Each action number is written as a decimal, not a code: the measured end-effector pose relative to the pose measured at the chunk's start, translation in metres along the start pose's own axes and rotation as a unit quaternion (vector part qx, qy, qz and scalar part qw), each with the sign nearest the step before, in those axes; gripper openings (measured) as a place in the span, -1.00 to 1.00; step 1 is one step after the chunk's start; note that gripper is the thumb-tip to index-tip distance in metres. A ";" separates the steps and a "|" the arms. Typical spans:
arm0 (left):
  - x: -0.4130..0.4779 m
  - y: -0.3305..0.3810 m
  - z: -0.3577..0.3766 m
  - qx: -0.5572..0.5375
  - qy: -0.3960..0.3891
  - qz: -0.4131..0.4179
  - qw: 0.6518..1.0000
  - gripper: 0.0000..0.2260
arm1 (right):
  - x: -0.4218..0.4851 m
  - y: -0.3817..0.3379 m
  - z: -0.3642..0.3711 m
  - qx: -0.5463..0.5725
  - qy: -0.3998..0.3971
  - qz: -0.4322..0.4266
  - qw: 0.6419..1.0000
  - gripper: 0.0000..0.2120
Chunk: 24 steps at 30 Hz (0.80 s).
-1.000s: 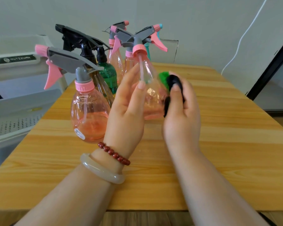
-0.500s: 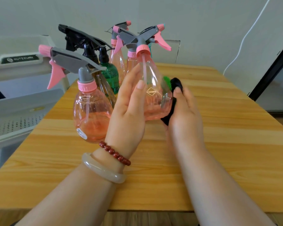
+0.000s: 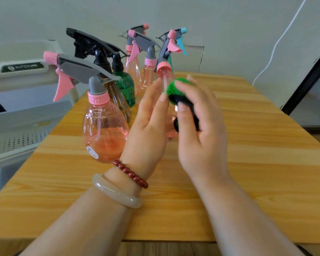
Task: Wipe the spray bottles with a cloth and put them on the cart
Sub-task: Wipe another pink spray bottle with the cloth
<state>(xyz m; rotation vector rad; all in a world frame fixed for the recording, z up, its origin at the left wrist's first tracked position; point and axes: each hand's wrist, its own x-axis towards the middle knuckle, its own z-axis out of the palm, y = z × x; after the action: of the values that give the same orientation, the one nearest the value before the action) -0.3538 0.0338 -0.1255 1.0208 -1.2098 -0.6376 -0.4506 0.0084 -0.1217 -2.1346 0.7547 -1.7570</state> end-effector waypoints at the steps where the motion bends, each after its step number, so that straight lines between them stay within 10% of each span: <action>1: -0.001 0.000 0.000 0.023 0.009 0.001 1.000 -0.63 | -0.001 -0.002 0.003 -0.006 -0.002 -0.009 1.000 -0.72; 10: 0.001 0.003 -0.003 -0.052 0.024 -0.008 0.998 -0.53 | 0.000 0.001 0.007 0.060 0.075 0.183 0.978 -0.76; 15: 0.003 0.002 -0.003 -0.027 0.027 0.007 0.999 -0.55 | -0.002 -0.008 0.004 -0.006 0.014 -0.012 1.000 -0.72; 21: 0.001 0.003 -0.001 -0.059 0.012 0.002 0.998 -0.53 | 0.003 0.009 0.002 0.063 0.078 0.204 0.974 -0.80; 24: 0.001 0.006 -0.002 -0.038 0.026 0.015 0.999 -0.55 | 0.003 -0.001 0.002 0.034 0.049 0.149 0.987 -0.78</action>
<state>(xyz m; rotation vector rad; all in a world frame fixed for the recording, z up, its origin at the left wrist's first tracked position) -0.3518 0.0363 -0.1203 0.9488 -1.1445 -0.6256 -0.4478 0.0072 -0.1190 -1.7932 0.9682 -1.7084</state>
